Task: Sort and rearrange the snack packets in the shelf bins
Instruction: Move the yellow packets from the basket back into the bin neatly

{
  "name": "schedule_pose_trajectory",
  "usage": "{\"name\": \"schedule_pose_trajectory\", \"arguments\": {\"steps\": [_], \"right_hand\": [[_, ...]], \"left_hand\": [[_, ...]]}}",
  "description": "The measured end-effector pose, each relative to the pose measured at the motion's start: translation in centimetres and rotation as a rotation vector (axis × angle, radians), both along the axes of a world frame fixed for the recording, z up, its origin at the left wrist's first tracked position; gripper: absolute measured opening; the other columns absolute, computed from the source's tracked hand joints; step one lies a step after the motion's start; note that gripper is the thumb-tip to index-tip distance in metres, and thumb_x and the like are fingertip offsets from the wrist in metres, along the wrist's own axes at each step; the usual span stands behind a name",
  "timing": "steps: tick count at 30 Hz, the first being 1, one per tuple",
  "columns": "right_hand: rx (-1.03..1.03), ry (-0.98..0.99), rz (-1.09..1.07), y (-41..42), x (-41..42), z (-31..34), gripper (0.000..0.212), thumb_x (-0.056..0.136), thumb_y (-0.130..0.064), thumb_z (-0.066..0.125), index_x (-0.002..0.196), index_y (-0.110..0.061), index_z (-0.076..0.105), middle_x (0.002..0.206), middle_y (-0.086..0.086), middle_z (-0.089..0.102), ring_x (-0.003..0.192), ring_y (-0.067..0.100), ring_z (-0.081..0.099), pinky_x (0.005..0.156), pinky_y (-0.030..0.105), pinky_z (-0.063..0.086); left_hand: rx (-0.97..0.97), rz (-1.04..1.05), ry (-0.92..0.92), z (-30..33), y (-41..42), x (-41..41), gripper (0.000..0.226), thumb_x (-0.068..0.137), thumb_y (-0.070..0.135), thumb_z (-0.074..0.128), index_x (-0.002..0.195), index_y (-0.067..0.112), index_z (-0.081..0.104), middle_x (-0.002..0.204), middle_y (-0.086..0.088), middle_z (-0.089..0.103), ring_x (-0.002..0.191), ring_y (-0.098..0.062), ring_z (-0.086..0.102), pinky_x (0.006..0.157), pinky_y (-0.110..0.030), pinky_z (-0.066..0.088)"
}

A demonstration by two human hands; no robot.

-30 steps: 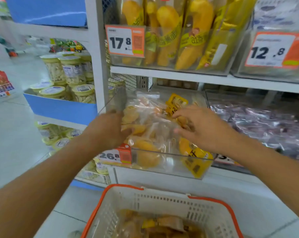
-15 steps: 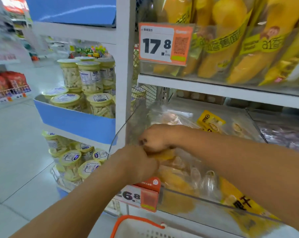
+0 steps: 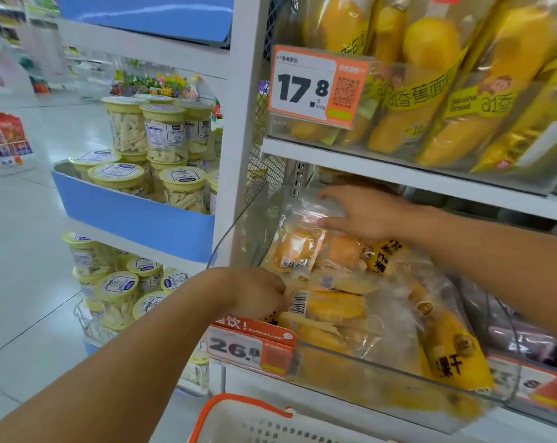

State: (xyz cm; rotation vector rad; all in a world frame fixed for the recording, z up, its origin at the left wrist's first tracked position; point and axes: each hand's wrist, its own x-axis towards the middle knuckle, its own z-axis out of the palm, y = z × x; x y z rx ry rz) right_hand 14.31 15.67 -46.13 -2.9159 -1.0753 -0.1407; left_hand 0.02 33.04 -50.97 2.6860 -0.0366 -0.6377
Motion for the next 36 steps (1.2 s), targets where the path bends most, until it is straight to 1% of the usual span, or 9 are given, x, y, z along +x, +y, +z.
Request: {"name": "schedule_pose_trajectory", "arguments": {"steps": [4,9,15,18,23,27,31,34,36], "right_hand": [[-0.066,-0.031,-0.291,2.3,1.8,-2.5,0.095,0.071,-0.067,0.075,0.143,-0.016,0.039,0.128,0.007,0.060,0.116,0.031,0.059,0.089,0.039,0.052],[0.076,-0.275,-0.309,5.2,1.8,-4.4,0.104,0.072,-0.054,0.082,0.149,-0.009,0.027,0.147,0.014,0.038,0.132,0.036,0.041,0.100,0.045,0.049],[-0.059,-0.377,-0.226,4.3,0.2,-8.0,0.091,0.079,-0.058,0.074,0.147,-0.015,0.031,0.151,0.011,0.034,0.132,0.035,0.040,0.096,0.050,0.048],[0.125,-0.180,-0.469,3.6,1.4,-6.1,0.089,0.070,-0.061,0.081,0.134,-0.011,0.043,0.126,0.009,0.059,0.113,0.031,0.059,0.075,0.036,0.047],[0.031,-0.042,-0.552,2.6,2.2,-5.2,0.059,0.064,-0.063,0.084,0.093,-0.018,0.059,0.100,0.001,0.066,0.089,0.024,0.061,0.062,0.029,0.041],[0.062,0.187,-0.591,0.5,3.1,-4.4,0.083,0.055,-0.074,0.079,0.117,-0.020,0.067,0.119,0.000,0.066,0.099,0.023,0.063,0.079,0.036,0.055],[0.215,0.548,-0.437,1.8,2.6,-5.3,0.069,0.070,-0.051,0.086,0.127,-0.018,0.065,0.131,0.000,0.060,0.116,0.025,0.061,0.094,0.041,0.054],[0.681,0.702,-0.306,4.5,2.7,-8.0,0.023,0.077,-0.014,0.086,0.093,-0.013,0.068,0.103,0.008,0.070,0.087,0.018,0.070,0.083,0.039,0.061],[0.704,0.696,-0.241,6.3,2.6,-8.8,0.013,0.086,-0.006,0.077,0.085,-0.013,0.066,0.088,0.007,0.069,0.068,0.014,0.068,0.071,0.030,0.061]], "left_hand": [[-0.066,-0.060,-0.017,0.1,-0.6,0.1,0.041,0.104,0.030,0.046,0.144,0.023,0.047,0.144,0.000,0.052,0.125,-0.022,0.053,0.101,-0.030,0.041],[0.056,-0.112,-0.016,-0.2,-1.4,0.9,0.037,0.107,0.022,0.035,0.140,0.014,0.050,0.139,-0.003,0.050,0.123,-0.022,0.050,0.098,-0.028,0.040],[0.146,0.014,0.112,0.9,-0.3,1.6,0.056,0.107,0.045,0.032,0.150,0.010,0.035,0.155,-0.011,0.036,0.131,-0.029,0.047,0.101,-0.033,0.043],[0.058,0.066,0.133,1.0,-0.1,2.3,0.064,0.102,0.054,0.039,0.149,0.010,0.038,0.155,-0.008,0.036,0.128,-0.029,0.051,0.103,-0.038,0.049],[0.000,-0.014,0.097,-0.6,-0.9,4.0,0.047,0.104,0.048,0.038,0.135,0.015,0.054,0.136,-0.005,0.056,0.124,-0.025,0.053,0.093,-0.029,0.043],[-0.204,-0.033,0.101,-1.7,-0.1,5.2,0.042,0.101,0.044,0.048,0.137,0.021,0.052,0.132,0.001,0.059,0.122,-0.020,0.054,0.107,-0.041,0.045],[-0.308,-0.090,0.057,-3.0,-1.1,5.1,0.051,0.099,0.052,0.047,0.144,0.029,0.042,0.146,0.003,0.048,0.134,-0.023,0.044,0.113,-0.046,0.036],[-0.255,-0.120,-0.020,-3.4,-1.5,4.5,0.044,0.099,0.054,0.043,0.124,0.019,0.051,0.127,-0.005,0.060,0.117,-0.027,0.056,0.103,-0.044,0.045],[-0.136,-0.154,-0.040,-2.6,-1.6,4.1,0.039,0.102,0.050,0.040,0.106,0.012,0.049,0.120,-0.014,0.061,0.107,-0.029,0.057,0.090,-0.034,0.045]]}}
